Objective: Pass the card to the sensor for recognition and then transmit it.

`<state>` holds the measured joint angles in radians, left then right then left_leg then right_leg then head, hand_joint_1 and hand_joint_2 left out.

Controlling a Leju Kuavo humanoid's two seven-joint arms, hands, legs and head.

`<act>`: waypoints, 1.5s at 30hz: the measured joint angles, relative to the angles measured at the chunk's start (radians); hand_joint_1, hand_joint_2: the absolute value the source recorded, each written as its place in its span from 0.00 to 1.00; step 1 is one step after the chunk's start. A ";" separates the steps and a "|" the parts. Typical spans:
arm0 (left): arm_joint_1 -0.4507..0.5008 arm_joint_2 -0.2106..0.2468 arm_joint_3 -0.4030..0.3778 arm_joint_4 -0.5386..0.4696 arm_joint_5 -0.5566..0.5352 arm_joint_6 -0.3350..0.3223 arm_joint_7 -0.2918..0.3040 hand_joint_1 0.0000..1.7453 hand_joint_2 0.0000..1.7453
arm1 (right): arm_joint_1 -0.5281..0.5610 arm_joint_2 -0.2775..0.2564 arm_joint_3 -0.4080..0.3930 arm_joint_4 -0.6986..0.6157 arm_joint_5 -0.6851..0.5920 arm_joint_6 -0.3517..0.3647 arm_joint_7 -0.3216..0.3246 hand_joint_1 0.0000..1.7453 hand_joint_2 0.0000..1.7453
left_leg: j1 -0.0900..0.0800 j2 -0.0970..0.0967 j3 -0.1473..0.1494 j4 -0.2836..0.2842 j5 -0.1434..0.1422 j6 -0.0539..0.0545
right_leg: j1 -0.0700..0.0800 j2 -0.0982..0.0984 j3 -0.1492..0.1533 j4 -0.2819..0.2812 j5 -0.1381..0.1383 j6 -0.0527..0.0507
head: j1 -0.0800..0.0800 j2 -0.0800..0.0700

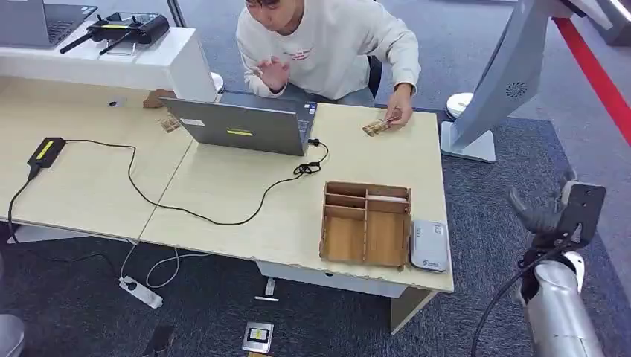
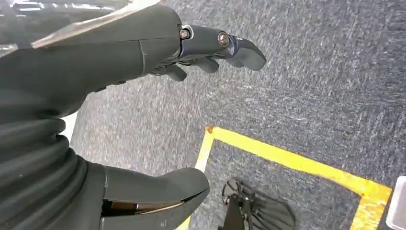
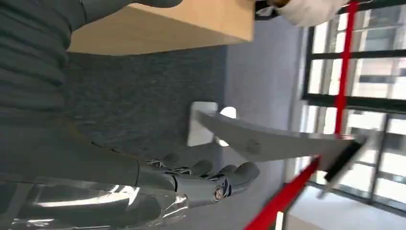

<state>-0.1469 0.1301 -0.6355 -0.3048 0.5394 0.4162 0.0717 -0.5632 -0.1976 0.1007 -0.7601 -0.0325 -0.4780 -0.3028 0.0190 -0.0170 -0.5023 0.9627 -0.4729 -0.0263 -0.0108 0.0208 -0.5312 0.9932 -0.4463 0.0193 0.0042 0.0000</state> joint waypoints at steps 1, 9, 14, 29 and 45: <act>0.000 -0.003 0.000 0.000 0.007 0.002 0.000 0.00 1.00 | 0.000 0.000 0.001 0.031 -0.015 -0.005 0.018 0.00 1.00 | 0.000 0.000 0.000 0.000 0.000 0.000 | 0.000 0.000 0.000 0.000 0.000 0.000 | 0.000 0.000; 0.000 -0.009 0.000 0.000 0.021 -0.013 0.004 0.00 1.00 | 0.025 -0.022 -0.009 0.225 -0.125 -0.032 0.090 0.00 1.00 | 0.000 0.001 0.000 0.000 -0.001 0.000 | -0.001 0.000 -0.001 0.000 0.000 0.000 | 0.000 0.000; 0.002 0.005 -0.002 0.000 0.010 -0.043 -0.004 0.00 1.00 | 0.073 -0.050 -0.032 0.297 -0.178 -0.042 0.112 0.00 1.00 | 0.000 0.002 0.000 0.000 -0.001 0.000 | 0.000 0.001 -0.001 0.000 0.000 0.000 | 0.000 0.000; 0.001 0.060 -0.024 -0.004 0.014 -0.108 -0.009 0.00 1.00 | 0.176 -0.094 -0.134 0.419 -0.273 -0.055 0.211 0.00 1.00 | 0.000 0.002 0.001 0.000 -0.001 0.000 | 0.000 0.001 -0.001 0.000 0.000 0.000 | -0.001 0.000; 0.001 0.088 -0.052 -0.014 0.011 -0.133 -0.003 0.00 1.00 | 0.230 -0.096 -0.125 0.478 -0.173 0.046 0.402 0.00 1.00 | 0.000 0.002 0.001 0.000 -0.001 0.000 | 0.000 0.001 0.000 0.000 0.000 0.000 | 0.000 0.000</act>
<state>-0.1458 0.2178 -0.6870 -0.3185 0.5501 0.2830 0.0683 -0.3327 -0.2934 -0.0240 -0.2823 -0.2052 -0.4318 0.0988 0.0188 -0.0149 -0.5017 0.9626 -0.4736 -0.0259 -0.0112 0.0219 -0.5317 0.9928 -0.4464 0.0193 0.0038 0.0000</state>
